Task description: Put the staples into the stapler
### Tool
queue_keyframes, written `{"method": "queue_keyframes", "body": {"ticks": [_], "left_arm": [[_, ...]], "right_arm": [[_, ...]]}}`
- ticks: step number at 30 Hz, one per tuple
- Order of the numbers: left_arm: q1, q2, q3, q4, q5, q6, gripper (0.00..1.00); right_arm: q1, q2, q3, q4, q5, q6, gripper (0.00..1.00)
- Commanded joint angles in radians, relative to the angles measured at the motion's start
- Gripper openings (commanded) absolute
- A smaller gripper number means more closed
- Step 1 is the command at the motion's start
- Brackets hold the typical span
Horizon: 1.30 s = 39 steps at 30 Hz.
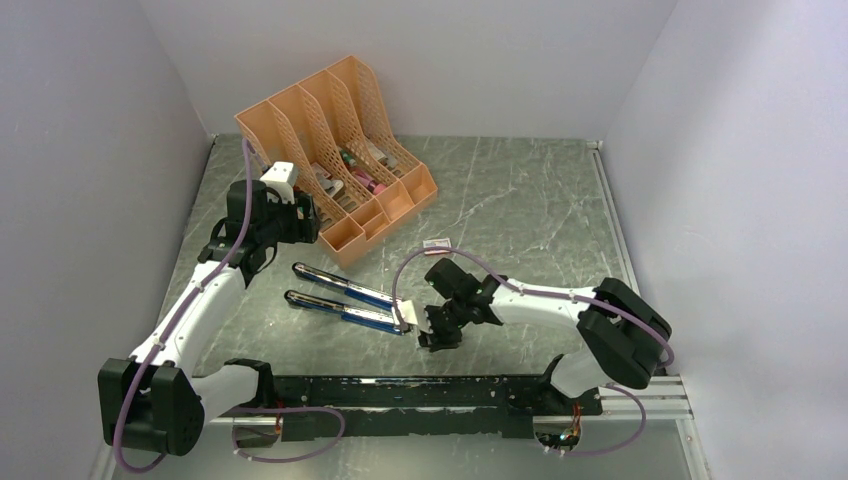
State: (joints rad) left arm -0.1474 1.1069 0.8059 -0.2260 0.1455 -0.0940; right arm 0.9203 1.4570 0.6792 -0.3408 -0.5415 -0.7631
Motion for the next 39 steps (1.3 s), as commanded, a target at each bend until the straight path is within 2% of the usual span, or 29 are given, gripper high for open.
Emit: {"method": "queue_keyframes", "body": {"ticks": [1, 5, 12, 15, 19, 27, 32, 39], "left_arm": [[0.008, -0.012, -0.002, 0.011, 0.02, 0.002, 0.76], [0.008, -0.012, 0.0, 0.011, 0.019, 0.001, 0.76], [0.006, -0.013, -0.001, 0.011, 0.019, 0.001, 0.76], [0.008, -0.012, 0.0, 0.012, 0.019, 0.001, 0.76], [0.008, -0.014, 0.001, 0.012, 0.021, 0.002, 0.76], [0.008, -0.016, 0.0, 0.013, 0.021, 0.0, 0.76], [0.008, -0.018, 0.002, 0.011, 0.018, 0.001, 0.76], [0.007, -0.021, 0.001, 0.012, 0.018, 0.0, 0.76]], "right_arm": [[0.009, 0.013, 0.027, -0.032, 0.016, -0.008, 0.36], [0.015, 0.03, 0.036, -0.043, 0.021, -0.009, 0.3], [0.02, 0.048, 0.047, -0.046, 0.016, 0.002, 0.3], [0.024, 0.048, 0.057, -0.041, 0.007, 0.017, 0.26], [0.035, 0.03, 0.067, -0.013, -0.011, 0.057, 0.2], [0.061, 0.001, 0.072, 0.102, -0.029, 0.162, 0.19], [0.124, 0.094, 0.146, 0.191, 0.092, 0.281, 0.21], [0.208, 0.206, 0.211, 0.275, 0.215, 0.367, 0.23]]}}
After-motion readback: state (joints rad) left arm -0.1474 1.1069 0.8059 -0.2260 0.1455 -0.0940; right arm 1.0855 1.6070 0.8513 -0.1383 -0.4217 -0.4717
